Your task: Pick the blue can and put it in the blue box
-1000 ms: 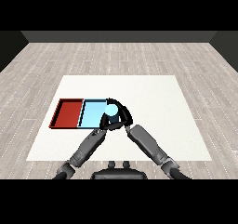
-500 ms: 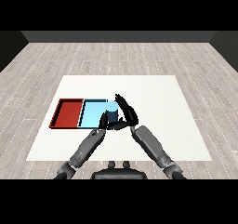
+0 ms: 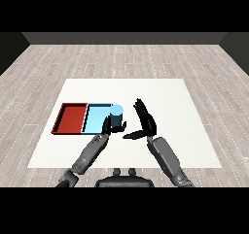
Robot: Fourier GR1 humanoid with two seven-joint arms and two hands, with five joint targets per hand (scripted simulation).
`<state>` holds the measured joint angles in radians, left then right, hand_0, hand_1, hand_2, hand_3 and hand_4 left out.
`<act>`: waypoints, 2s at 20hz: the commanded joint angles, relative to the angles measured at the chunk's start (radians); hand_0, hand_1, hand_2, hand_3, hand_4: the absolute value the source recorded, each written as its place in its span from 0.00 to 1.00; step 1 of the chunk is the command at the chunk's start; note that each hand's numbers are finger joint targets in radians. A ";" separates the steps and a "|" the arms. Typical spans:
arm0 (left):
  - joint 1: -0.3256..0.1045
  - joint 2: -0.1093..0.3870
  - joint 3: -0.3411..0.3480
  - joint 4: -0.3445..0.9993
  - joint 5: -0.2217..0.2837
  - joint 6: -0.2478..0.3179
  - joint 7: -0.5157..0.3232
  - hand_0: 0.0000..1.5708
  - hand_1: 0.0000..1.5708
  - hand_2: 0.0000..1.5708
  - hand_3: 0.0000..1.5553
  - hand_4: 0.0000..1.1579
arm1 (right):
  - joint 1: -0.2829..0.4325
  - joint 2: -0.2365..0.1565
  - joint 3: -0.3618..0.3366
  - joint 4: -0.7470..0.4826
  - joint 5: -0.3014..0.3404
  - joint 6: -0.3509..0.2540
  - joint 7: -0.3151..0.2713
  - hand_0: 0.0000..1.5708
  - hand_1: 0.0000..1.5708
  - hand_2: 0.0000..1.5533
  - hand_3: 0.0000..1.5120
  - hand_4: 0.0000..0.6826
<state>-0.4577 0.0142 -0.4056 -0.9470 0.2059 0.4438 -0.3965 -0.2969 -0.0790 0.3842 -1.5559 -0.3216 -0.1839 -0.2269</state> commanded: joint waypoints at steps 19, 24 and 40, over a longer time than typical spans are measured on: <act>-0.132 0.282 0.293 0.386 -0.009 -0.097 0.147 1.00 1.00 1.00 0.97 0.94 | 0.289 -0.109 -0.235 -0.223 -0.054 0.062 -0.054 0.00 0.00 0.00 0.00 0.00; -0.259 0.289 0.304 0.627 -0.062 -0.094 0.172 1.00 1.00 1.00 0.96 0.91 | 0.189 -0.102 -0.292 -0.106 -0.064 0.062 -0.054 0.00 0.00 0.00 0.00 0.00; -0.336 0.143 0.267 0.924 -0.160 -0.084 0.356 1.00 1.00 0.91 0.00 0.67 | 0.209 -0.090 -0.351 -0.002 -0.125 0.149 -0.091 0.00 0.00 0.00 0.00 0.00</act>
<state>-0.8274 0.2074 -0.1541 -0.0811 0.0356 0.3818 -0.0900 -0.1116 -0.1704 0.0399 -1.5684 -0.4300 -0.0660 -0.3020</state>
